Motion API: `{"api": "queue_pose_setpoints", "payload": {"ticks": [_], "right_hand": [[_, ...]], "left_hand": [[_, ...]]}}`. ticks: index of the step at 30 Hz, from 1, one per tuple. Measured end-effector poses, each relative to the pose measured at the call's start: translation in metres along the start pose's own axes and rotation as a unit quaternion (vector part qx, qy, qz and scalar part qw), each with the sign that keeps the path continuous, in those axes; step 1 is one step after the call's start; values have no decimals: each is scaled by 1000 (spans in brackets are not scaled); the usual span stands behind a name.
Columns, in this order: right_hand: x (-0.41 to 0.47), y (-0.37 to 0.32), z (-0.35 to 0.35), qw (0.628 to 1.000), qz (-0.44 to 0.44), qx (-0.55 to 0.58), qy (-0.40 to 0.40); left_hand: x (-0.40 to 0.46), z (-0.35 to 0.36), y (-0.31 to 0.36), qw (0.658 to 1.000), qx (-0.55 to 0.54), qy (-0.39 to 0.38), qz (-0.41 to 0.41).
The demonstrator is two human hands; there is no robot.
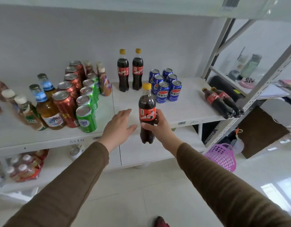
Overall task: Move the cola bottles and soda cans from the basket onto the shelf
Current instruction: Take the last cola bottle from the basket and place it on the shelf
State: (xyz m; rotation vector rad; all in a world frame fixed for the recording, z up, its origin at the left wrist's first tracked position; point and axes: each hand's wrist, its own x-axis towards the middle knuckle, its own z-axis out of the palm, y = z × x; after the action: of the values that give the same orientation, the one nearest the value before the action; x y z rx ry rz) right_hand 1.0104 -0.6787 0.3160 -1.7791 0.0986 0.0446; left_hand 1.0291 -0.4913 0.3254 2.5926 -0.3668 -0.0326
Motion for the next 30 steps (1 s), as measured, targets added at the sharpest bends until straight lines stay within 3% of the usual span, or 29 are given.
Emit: {"api": "queue_pose_setpoints", "payload": {"ticks": [16,30], "right_hand": [[222,-17,-2,990,-64,-5,-125],[283,-22,42,988,-81,-8,-131]], "left_hand": [[162,-9,-17,994,22,52,-96],[195,-11,-53,989,2,57,-136]]}}
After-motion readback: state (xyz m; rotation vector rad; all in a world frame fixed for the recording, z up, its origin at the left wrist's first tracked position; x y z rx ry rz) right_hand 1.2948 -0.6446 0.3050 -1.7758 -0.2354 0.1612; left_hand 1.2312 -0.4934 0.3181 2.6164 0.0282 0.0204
